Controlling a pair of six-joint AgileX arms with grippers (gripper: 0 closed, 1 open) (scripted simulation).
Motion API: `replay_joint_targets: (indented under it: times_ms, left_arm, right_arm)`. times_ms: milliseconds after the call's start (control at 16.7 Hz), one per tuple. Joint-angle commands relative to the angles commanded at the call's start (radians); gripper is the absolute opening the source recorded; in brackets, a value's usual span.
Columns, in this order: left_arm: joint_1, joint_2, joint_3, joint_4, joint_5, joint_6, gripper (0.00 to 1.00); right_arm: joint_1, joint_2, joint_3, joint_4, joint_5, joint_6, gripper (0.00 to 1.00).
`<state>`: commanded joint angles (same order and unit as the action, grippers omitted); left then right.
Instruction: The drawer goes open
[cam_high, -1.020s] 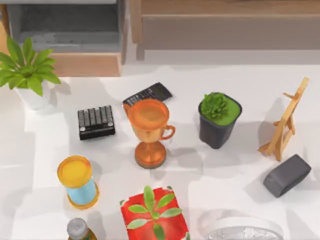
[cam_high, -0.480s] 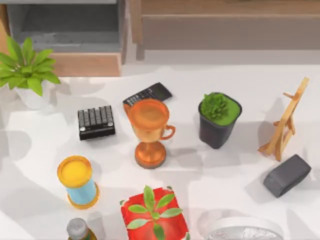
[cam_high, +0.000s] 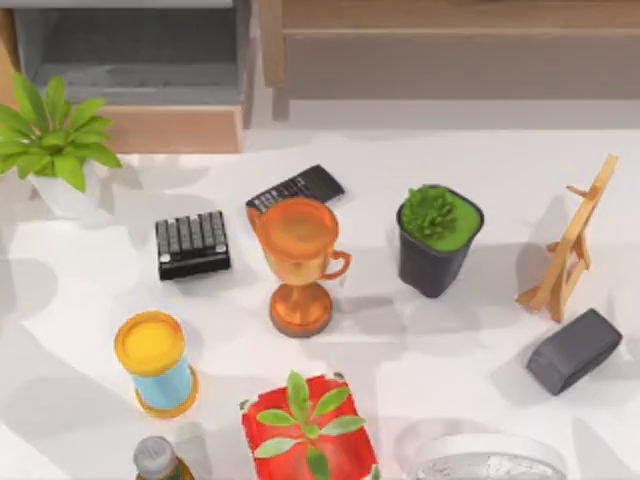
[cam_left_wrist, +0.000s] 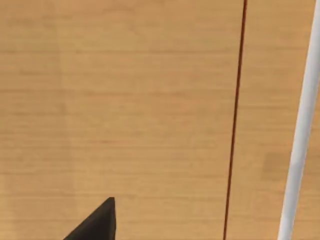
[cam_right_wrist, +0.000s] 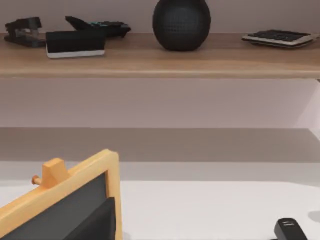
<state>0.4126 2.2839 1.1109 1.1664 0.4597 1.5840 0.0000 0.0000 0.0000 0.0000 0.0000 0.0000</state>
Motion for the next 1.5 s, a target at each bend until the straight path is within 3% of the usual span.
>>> replay_joint_targets:
  times_ms: [540, 1320, 1500]
  left_arm:
    - [-0.019, 0.05, 0.104, -0.052, -0.019, 0.0, 1.0]
    - [-0.019, 0.05, 0.104, -0.052, -0.019, 0.0, 0.02]
    - [-0.019, 0.05, 0.104, -0.052, -0.019, 0.0, 0.0]
  right_arm:
    - [0.0, 0.0, 0.0, 0.0, 0.0, 0.0, 1.0]
    - [0.0, 0.0, 0.0, 0.0, 0.0, 0.0, 1.0]
    - [0.0, 0.0, 0.0, 0.0, 0.0, 0.0, 1.0]
